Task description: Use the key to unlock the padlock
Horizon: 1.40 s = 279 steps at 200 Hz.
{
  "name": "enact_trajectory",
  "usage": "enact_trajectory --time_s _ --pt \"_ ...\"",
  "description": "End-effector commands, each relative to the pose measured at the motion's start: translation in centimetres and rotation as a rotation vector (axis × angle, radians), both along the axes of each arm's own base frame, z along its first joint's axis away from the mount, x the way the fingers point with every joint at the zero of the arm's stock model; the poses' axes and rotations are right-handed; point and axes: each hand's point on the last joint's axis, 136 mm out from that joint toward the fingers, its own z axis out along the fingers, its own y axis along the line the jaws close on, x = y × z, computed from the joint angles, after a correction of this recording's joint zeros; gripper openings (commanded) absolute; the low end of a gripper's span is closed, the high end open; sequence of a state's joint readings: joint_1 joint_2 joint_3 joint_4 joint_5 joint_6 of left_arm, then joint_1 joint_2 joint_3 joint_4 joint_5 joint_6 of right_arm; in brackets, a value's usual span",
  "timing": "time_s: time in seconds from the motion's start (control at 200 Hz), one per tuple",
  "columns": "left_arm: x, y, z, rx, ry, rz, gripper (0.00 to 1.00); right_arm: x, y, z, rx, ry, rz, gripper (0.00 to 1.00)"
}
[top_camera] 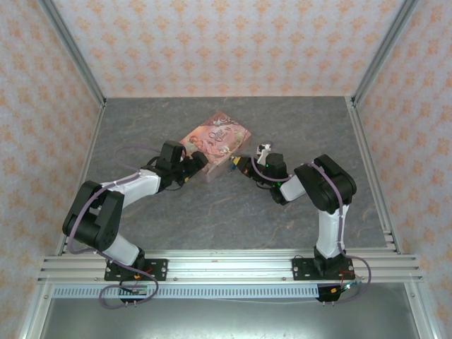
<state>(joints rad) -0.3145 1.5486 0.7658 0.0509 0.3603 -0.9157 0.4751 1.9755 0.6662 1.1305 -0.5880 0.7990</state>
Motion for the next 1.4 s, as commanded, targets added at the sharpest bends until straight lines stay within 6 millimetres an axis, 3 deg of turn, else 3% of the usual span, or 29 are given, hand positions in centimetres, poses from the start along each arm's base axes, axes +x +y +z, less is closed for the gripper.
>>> enact_trajectory --time_s 0.0,0.165,0.4,0.861,0.961,1.236,1.391 --pt "-3.5 1.9 -3.6 0.095 0.154 0.009 0.89 2.7 -2.2 3.4 0.057 -0.113 -0.127 0.0" --pt "-3.3 1.6 -2.2 0.072 0.116 0.001 0.93 2.5 -3.0 3.0 0.035 -0.113 -0.152 0.0" --pt "-3.6 2.9 0.4 0.105 0.058 0.014 0.99 1.9 -4.8 2.9 -0.038 -0.115 -0.192 0.0" --pt "-3.0 1.7 2.6 0.045 -0.014 -0.018 1.0 2.9 -2.7 1.7 -0.007 -0.054 -0.113 0.0" --pt "-2.4 0.8 3.9 0.037 -0.051 -0.042 1.0 3.0 -2.5 1.5 -0.012 -0.05 -0.103 0.0" --pt "0.0 -3.1 9.6 0.016 -0.193 -0.131 1.0 2.0 -1.7 1.4 -0.012 -0.048 -0.058 0.0" --pt "1.8 -5.6 10.1 -0.004 -0.198 -0.174 1.0 1.8 -1.2 1.2 -0.008 -0.044 -0.051 0.0"
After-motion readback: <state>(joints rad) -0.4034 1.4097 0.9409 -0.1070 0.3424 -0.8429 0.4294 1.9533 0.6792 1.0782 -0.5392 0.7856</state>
